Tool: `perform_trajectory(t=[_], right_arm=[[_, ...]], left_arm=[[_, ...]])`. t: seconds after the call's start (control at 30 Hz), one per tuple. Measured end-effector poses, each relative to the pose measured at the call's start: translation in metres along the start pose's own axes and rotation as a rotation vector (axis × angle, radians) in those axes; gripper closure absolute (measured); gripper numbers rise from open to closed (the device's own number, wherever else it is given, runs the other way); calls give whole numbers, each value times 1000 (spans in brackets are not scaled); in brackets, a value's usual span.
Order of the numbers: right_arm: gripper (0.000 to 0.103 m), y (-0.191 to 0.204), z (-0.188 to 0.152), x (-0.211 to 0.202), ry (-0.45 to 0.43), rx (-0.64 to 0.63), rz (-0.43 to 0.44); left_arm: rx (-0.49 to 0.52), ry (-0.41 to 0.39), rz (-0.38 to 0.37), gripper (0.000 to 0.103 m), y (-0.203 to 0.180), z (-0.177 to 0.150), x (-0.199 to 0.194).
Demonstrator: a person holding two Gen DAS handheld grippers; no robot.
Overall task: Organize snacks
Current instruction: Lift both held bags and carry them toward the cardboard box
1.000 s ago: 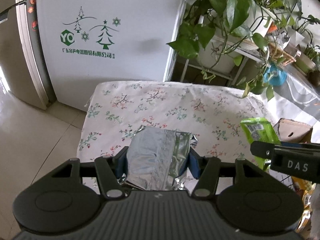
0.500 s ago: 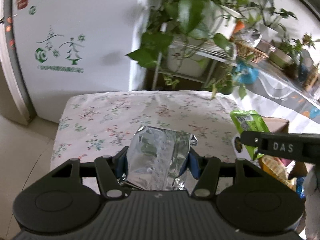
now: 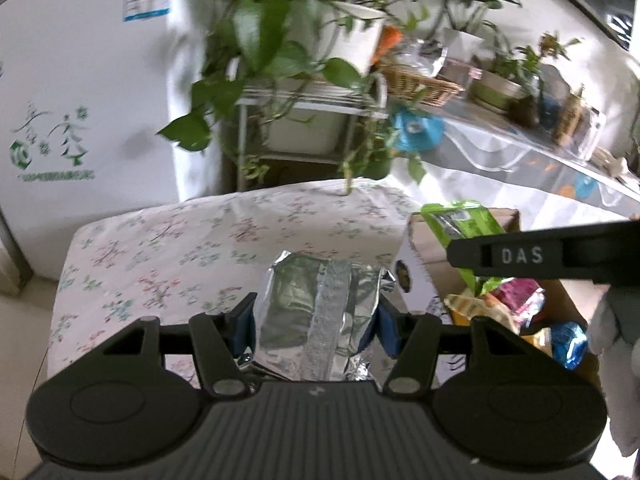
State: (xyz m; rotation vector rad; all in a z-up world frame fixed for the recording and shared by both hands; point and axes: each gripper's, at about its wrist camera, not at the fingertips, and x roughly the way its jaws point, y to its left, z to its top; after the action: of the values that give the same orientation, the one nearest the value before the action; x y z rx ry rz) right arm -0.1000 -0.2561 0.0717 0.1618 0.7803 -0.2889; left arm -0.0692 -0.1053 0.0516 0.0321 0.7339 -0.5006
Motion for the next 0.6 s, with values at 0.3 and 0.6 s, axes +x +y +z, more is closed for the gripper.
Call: perform_trajectory(t=[0.3,0.6], right_arm=[[45,-40,0,-10,-11,82,11],[45,-90,-1,-21,-20,237,62]], left_arm=[[100,-37,-83,44,-35,-2,1],[143,-52,-214,44,-64,-7,1]])
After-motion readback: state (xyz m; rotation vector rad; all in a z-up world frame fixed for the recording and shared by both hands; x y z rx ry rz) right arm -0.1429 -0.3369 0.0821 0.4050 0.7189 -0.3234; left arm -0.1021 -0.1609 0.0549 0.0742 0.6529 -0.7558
